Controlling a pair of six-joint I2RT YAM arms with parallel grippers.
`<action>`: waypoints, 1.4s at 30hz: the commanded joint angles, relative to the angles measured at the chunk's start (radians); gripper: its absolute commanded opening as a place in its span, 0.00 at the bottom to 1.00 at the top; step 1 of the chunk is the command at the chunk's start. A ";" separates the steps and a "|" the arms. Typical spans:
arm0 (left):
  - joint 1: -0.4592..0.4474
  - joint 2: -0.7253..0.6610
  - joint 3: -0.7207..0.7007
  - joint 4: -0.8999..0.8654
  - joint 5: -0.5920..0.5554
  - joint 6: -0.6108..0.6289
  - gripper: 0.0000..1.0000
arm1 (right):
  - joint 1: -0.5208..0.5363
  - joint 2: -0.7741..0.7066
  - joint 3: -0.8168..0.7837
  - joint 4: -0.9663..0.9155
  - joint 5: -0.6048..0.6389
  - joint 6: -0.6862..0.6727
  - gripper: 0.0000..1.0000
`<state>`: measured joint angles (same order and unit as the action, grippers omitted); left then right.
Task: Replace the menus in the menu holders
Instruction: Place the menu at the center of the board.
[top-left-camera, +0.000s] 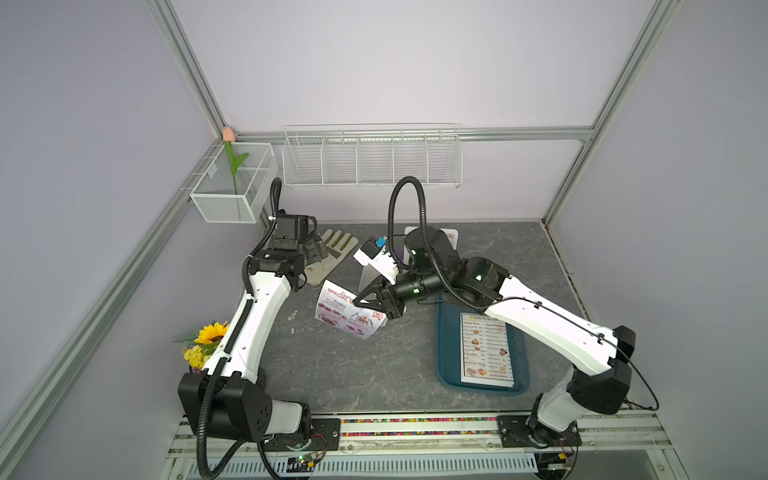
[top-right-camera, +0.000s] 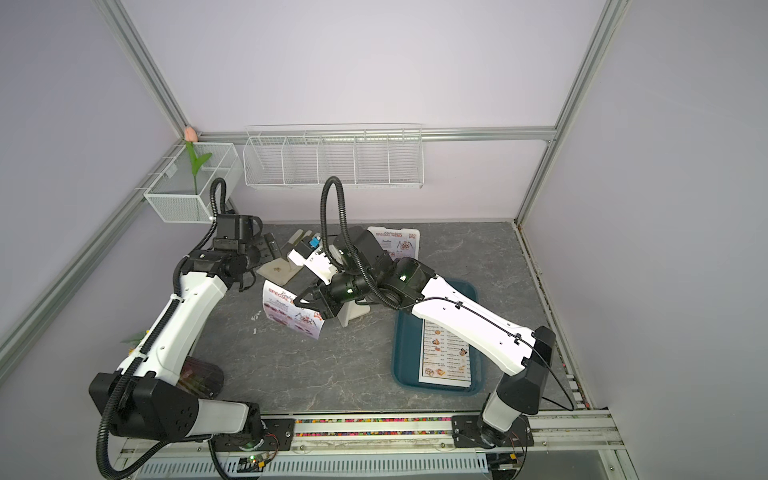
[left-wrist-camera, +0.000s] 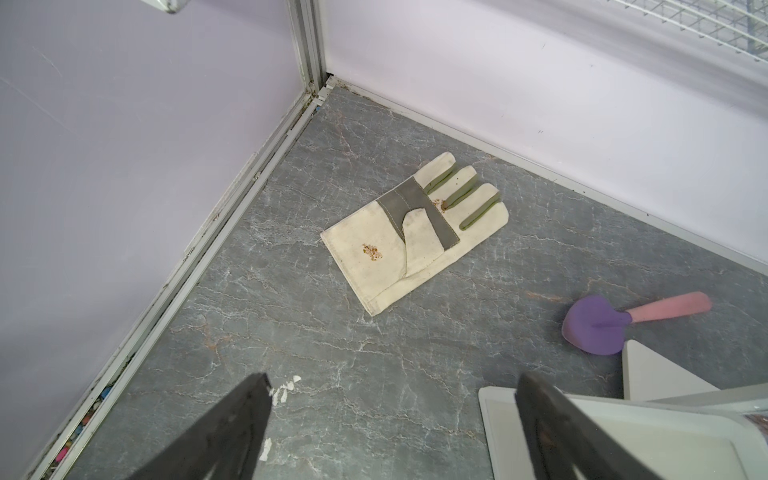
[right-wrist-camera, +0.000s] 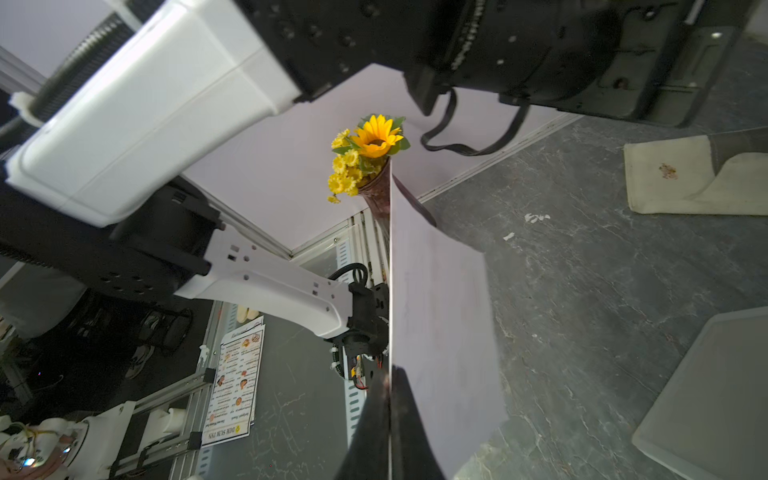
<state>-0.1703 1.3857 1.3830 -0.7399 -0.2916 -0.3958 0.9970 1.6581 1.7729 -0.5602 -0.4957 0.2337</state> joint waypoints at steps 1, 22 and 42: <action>0.005 -0.036 -0.021 -0.026 -0.017 -0.016 0.95 | -0.024 0.125 -0.015 -0.044 0.022 -0.143 0.06; 0.043 -0.054 -0.042 -0.036 -0.085 -0.021 0.95 | 0.051 0.534 0.010 0.281 0.534 -0.591 0.40; -0.046 -0.081 -0.178 -0.003 0.063 -0.022 0.92 | -0.118 -0.004 -0.205 -0.010 0.634 -0.069 0.78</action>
<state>-0.1921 1.3315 1.2171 -0.7536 -0.2382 -0.3927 0.9062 1.6520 1.6665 -0.4675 0.0956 0.0334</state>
